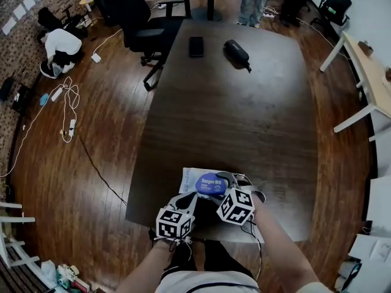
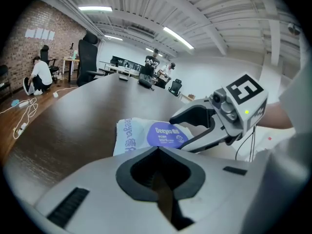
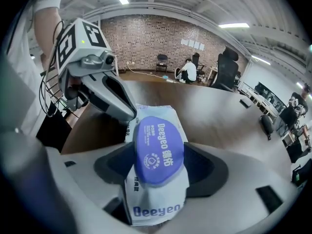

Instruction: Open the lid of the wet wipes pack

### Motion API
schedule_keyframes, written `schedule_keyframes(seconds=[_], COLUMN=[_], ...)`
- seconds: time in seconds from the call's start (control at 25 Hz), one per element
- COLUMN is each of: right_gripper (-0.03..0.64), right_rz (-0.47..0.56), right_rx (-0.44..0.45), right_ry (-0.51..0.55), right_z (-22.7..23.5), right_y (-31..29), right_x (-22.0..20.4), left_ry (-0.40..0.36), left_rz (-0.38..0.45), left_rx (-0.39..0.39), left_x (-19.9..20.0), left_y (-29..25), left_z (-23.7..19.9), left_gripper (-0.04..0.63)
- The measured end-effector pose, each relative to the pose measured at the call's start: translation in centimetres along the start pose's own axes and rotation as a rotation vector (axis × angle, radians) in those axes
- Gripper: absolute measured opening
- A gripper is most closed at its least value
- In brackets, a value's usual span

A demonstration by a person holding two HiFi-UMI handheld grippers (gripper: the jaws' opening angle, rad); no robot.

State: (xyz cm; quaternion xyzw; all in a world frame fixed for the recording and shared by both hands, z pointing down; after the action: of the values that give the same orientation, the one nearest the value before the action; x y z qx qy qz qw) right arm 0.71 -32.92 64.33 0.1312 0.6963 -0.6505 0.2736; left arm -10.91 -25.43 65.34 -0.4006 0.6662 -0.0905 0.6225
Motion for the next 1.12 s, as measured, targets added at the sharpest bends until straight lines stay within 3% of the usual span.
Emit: schedule_keyframes(seconds=[0.24,0.44,0.84,1.12], right_gripper=[0.298,0.278,0.276,0.276], right_rz=[-0.006,-0.014,-0.005,0.207], right_rx=[0.044,0.129,0.329,0.225], right_ry=[-0.063,-0.127,-0.301,-0.409], right_z=[0.9,1.5,4.1,6.9], right_y=[-0.7,-0.6,-0.2,3.1], right_x=[0.1,0.4,0.3,1.5], left_ry=[0.009,0.005,0.016,0.049], left_rz=[-0.039,-0.077,-0.066,-0.028], left_rx=[0.000,-0.005,0.010,0.030], left_x=[-0.3,-0.2,-0.1,-0.5], left_y=[-0.9,-1.3,-1.5,-0.5], left_z=[-0.5,-0.7,-0.7,-0.9], left_gripper=[0.002,0.002,0.002,0.002])
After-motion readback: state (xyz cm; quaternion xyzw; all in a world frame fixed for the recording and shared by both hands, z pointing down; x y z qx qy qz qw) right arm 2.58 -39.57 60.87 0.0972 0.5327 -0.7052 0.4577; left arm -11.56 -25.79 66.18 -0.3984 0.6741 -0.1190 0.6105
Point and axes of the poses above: the fingertips, and each gripper's own axes: y backward along the fingers, z to its right, x out of its top, the point moved 8 cm from there along y, backward along the fingers, and after that the axes turned 13 degrees about -y, right-handed, at the moved point
